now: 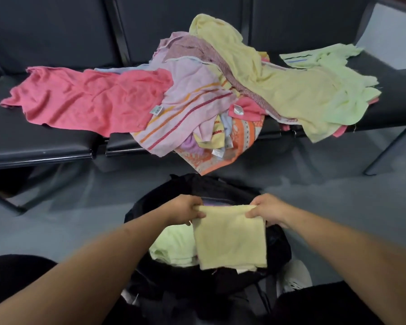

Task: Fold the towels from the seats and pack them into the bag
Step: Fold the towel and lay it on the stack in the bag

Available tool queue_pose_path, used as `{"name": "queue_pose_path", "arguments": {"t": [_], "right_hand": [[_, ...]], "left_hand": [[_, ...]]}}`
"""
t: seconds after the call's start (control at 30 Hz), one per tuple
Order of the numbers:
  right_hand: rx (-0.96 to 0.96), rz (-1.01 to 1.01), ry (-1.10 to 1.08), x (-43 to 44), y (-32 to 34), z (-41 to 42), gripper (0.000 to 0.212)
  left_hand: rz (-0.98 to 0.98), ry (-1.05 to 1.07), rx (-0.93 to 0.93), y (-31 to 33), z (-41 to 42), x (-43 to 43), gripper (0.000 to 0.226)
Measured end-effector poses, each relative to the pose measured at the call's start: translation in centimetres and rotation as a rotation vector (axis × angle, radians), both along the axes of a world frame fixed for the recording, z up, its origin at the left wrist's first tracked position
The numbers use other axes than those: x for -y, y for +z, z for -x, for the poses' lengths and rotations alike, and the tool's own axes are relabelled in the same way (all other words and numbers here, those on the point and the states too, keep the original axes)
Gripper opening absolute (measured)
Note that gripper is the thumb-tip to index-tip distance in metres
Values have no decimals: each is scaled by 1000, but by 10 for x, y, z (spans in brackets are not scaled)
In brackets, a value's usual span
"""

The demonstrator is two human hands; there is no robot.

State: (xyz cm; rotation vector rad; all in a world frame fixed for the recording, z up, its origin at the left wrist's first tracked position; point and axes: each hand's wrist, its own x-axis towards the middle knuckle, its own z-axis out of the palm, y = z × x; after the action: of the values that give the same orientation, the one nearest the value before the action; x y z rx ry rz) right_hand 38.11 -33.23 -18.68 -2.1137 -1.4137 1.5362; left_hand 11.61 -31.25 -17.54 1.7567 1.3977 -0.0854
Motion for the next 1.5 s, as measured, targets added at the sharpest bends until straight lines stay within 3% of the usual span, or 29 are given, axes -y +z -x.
{"name": "queue_pose_path", "arguments": {"t": [0.13,0.3,0.33,0.43,0.53,0.57,0.63,0.73,0.83,0.9,0.97,1.0,1.13,1.23,1.3,1.37,1.43,1.5], "right_hand": [[113,31,-41,-21,-29,6,16],[224,-4,-115,-34,-83,22,19],[205,16,-149,-35,-90,23,30],[144,128,-195,-28,-105,23,59],[124,210,-236,-23,-119,22,70],[141,230,-242,-21,-124,21,70],[156,266,-255,-18,-130,20,64],[78,313,-303,-12,-133,16,54],[85,303,-278,-6,-118,13,23],[213,241,-143,-11,-93,11,9],[276,174,-55,-25,-61,11,15],[250,145,-40,-35,-42,11,20],[-25,-6,-147,-79,55,17,38],[-140,-214,-188,-97,123,23,17],[-204,-362,-219,-104,151,28,3],[-177,-510,-217,-113,163,32,15],[-47,-619,-140,-118,165,39,30],[36,-671,-76,-121,160,49,22]], "left_hand": [[23,14,-55,-35,-9,-17,16],[-48,222,-77,-99,-16,-27,40],[-27,281,-71,-110,-15,-29,45],[165,415,7,-133,-11,-29,63],[384,451,63,-147,-16,-17,40],[402,405,26,-150,-20,-11,29],[375,329,-50,-152,-30,-5,30],[313,353,-57,-143,-34,-8,16],[302,326,-118,-122,-28,-15,37],[220,226,-208,-100,-23,-20,38],[124,139,-220,-67,-22,-30,22],[102,128,-177,-48,-23,-37,11],[-31,105,-30,40,-26,-71,11],[-180,147,74,102,-27,-90,9],[-299,195,89,129,-27,-102,12],[-446,268,99,144,-28,-112,15],[-634,319,-28,145,-26,-122,30],[-717,334,-175,134,-14,-133,44]]}}
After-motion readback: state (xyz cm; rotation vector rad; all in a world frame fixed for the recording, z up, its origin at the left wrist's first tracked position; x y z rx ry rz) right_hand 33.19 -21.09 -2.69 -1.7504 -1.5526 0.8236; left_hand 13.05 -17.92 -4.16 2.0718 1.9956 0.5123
